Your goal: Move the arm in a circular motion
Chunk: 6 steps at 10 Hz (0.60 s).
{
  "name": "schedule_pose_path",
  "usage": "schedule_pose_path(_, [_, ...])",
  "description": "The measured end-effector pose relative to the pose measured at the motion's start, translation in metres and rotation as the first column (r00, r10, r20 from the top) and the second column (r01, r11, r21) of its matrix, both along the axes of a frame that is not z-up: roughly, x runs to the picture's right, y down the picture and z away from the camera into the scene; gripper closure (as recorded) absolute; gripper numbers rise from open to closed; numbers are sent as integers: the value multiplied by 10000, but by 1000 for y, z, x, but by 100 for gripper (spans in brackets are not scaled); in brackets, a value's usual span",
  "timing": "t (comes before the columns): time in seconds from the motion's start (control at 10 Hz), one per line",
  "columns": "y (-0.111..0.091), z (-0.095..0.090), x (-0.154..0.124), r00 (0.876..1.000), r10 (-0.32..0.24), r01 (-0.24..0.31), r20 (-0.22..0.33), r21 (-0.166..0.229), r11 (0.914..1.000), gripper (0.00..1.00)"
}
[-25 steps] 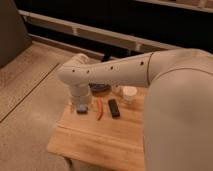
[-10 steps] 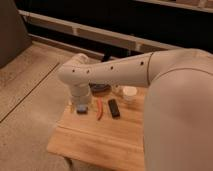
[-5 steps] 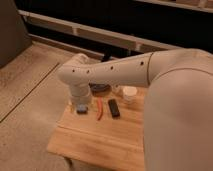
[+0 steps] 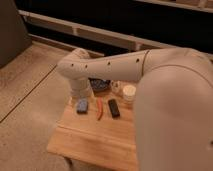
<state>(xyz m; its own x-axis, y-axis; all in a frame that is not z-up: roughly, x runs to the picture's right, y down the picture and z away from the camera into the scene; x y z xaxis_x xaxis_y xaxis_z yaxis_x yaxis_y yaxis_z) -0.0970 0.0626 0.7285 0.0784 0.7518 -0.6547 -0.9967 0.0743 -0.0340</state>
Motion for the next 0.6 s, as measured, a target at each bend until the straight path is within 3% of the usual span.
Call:
schedule_pose_path(0.4, [-54, 28, 82, 9895, 915, -910, -1116, 98, 9958, 35])
schedule_pose_path(0.6, [-93, 37, 94, 9909, 946, -908, -961, 432, 9949, 35])
